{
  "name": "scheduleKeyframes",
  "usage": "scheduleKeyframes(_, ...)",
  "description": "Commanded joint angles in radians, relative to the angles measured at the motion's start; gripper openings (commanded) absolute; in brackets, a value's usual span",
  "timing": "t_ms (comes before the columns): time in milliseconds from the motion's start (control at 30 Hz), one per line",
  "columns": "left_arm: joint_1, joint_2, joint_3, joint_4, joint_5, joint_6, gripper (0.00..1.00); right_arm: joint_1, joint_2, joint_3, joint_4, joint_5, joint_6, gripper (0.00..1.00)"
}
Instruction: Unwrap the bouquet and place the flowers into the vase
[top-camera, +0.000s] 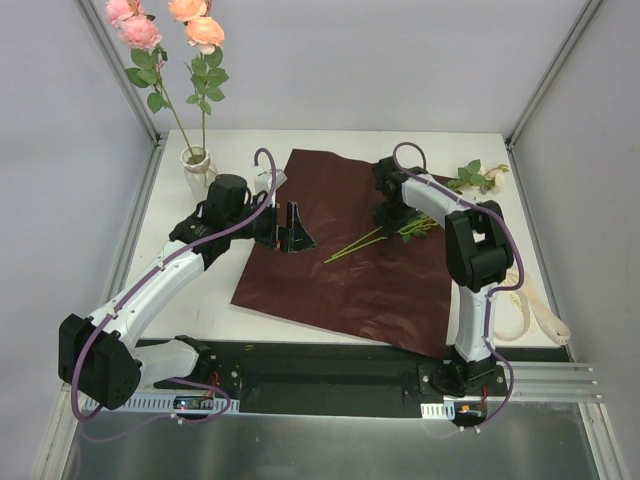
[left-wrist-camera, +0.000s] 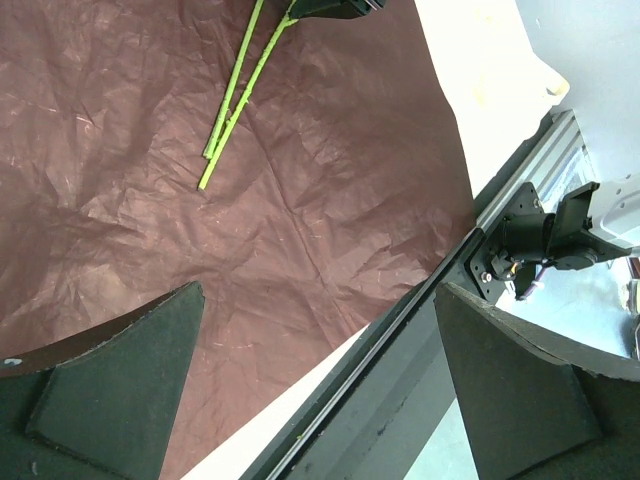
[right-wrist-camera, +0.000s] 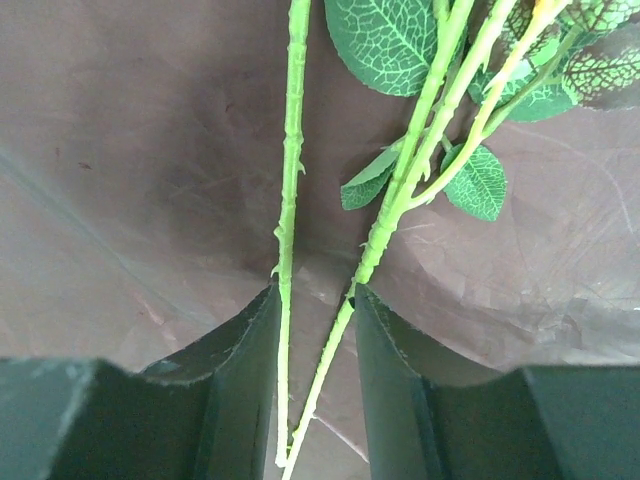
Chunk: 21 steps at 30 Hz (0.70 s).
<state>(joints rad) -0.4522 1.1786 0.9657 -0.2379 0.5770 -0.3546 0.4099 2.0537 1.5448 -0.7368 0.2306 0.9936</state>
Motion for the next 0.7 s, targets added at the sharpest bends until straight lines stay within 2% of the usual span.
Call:
scheduleKeyframes(0, -0.008, -0.004, -0.004, 0.031, 0.035, 0.017, 0.99, -0.006, -0.023, 0.035, -0.016, 0.03, 0.004, 0.38)
scheduleKeyframes(167, -0.006, -0.002, -0.004, 0.031, 0.04, 0.014, 0.99, -0.006, -0.046, 0.04, -0.03, 0.095, 0.0, 0.39)
scheduleKeyframes(667, -0.008, -0.004, -0.005, 0.029, 0.037, 0.017, 0.99, -0.028, 0.095, 0.126, -0.038, 0.032, 0.027, 0.37)
